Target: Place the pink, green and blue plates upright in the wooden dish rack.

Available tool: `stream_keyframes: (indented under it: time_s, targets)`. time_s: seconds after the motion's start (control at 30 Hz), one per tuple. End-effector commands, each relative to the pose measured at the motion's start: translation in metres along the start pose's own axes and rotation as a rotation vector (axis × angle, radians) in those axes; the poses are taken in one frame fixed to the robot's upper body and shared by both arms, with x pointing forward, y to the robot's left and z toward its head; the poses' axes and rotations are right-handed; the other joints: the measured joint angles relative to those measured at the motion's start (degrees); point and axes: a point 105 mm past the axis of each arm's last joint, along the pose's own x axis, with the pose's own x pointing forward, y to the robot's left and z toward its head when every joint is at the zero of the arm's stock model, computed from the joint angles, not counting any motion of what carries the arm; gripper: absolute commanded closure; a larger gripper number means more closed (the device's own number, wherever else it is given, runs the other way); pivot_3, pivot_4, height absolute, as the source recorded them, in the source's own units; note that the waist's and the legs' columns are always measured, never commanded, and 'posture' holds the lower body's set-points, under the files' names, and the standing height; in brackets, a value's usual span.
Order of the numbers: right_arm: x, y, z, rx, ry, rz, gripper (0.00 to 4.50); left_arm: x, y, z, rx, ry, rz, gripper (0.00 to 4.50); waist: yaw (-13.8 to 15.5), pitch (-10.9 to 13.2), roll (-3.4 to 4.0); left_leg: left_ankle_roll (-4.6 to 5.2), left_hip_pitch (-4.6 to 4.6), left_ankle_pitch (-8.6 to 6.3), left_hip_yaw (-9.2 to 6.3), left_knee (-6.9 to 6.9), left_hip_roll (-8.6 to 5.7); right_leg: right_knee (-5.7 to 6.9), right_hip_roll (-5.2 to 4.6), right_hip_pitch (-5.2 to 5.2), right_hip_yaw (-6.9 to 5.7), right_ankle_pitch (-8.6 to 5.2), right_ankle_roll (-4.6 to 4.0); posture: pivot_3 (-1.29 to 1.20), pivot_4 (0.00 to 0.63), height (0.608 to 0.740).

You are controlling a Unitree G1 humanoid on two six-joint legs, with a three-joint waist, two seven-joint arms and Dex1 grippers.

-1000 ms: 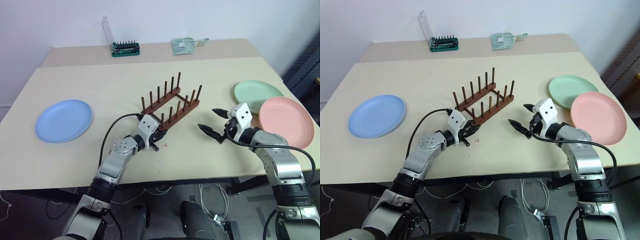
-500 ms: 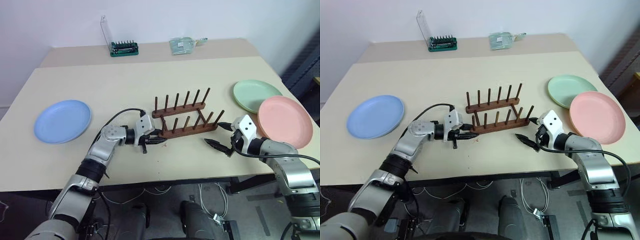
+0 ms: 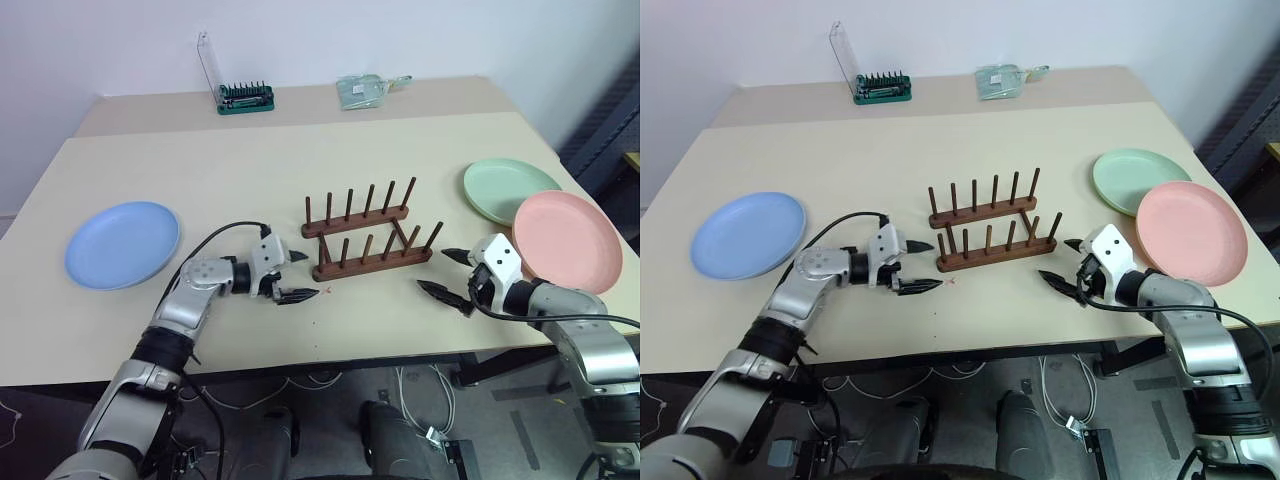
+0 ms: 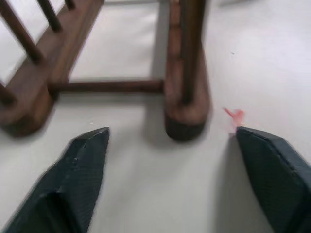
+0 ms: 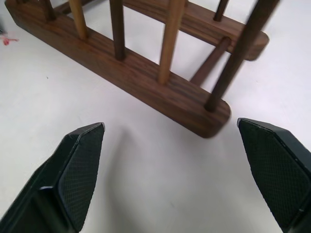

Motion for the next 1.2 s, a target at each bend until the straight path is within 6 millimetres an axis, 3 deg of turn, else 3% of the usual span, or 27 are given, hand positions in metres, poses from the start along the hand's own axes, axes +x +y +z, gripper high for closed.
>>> stream_keyframes:
  time_s: [0.03,0.17,0.2,0.37,0.5,0.63,0.93,1.1,1.2]
  targets:
    - [-0.007,0.002,0.004,-0.012,-0.006,0.025,1.9,-0.01,-0.018,0.002,-0.067,-0.009,-0.073,2.03,0.15,0.0,0.0,0.0,0.0,0.0,0.0,0.01,0.0,0.01,0.0,0.0,0.0,0.0,0.0,0.0,0.15,0.74]
    - [-0.004,0.007,0.0,-0.015,0.011,0.046,3.93,0.002,-0.043,0.006,-0.104,-0.011,-0.146,3.98,0.46,-0.01,0.01,0.0,-0.01,0.0,0.0,0.04,-0.01,-0.01,-0.02,0.04,0.01,-0.01,0.0,0.0,0.15,0.74]
    - [-0.003,0.007,-0.001,-0.018,0.015,0.044,4.47,0.006,-0.046,0.006,-0.108,-0.002,-0.145,4.02,0.58,-0.01,0.01,0.0,-0.01,0.0,-0.01,0.05,-0.02,-0.01,-0.02,0.05,0.0,-0.01,0.0,0.0,0.15,0.74]
    - [0.005,-0.002,-0.013,-0.076,0.097,-0.009,4.47,0.02,-0.048,0.009,-0.119,-0.005,-0.127,4.02,0.56,-0.02,0.01,0.0,0.0,0.0,-0.02,0.09,-0.04,-0.04,-0.02,0.12,0.0,-0.01,0.01,0.0,0.15,0.74]
    - [0.019,-0.006,-0.015,-0.116,0.122,-0.021,4.47,0.034,-0.037,0.002,-0.021,0.041,-0.017,4.02,0.5,-0.03,0.01,0.0,0.04,0.0,-0.02,0.08,-0.03,-0.06,-0.02,0.16,0.0,-0.01,0.0,0.0,0.15,0.74]
    - [0.037,-0.022,-0.01,-0.183,0.129,-0.1,4.47,0.038,-0.011,0.0,-0.019,0.036,0.177,4.02,0.47,-0.03,-0.02,0.05,0.86,-0.04,-0.01,-0.05,-0.01,-0.39,-0.02,1.07,-0.02,-0.16,0.19,0.0,0.15,0.74]
    - [0.069,-0.043,0.005,-0.253,0.088,-0.166,4.47,0.027,0.046,-0.015,0.005,0.106,0.51,4.02,0.21,-0.06,-0.01,0.05,0.88,-0.04,-0.03,-0.06,-0.02,-0.32,0.0,1.03,-0.04,-0.02,0.04,0.0,0.15,0.74]
    - [0.073,-0.045,0.009,-0.269,0.074,-0.169,4.47,0.029,0.041,-0.013,0.007,0.083,0.477,4.02,0.01,-0.07,0.0,0.05,0.88,-0.04,-0.03,-0.08,-0.01,-0.32,0.01,1.02,-0.04,-0.03,0.04,0.0,0.15,0.74]
    - [0.062,-0.053,0.015,-0.267,0.047,-0.198,4.47,0.032,0.032,-0.007,0.002,0.035,0.436,4.02,-0.02,-0.07,0.0,0.05,0.88,-0.04,-0.03,-0.1,-0.02,-0.34,0.01,1.01,-0.03,-0.03,0.05,0.0,0.15,0.74]
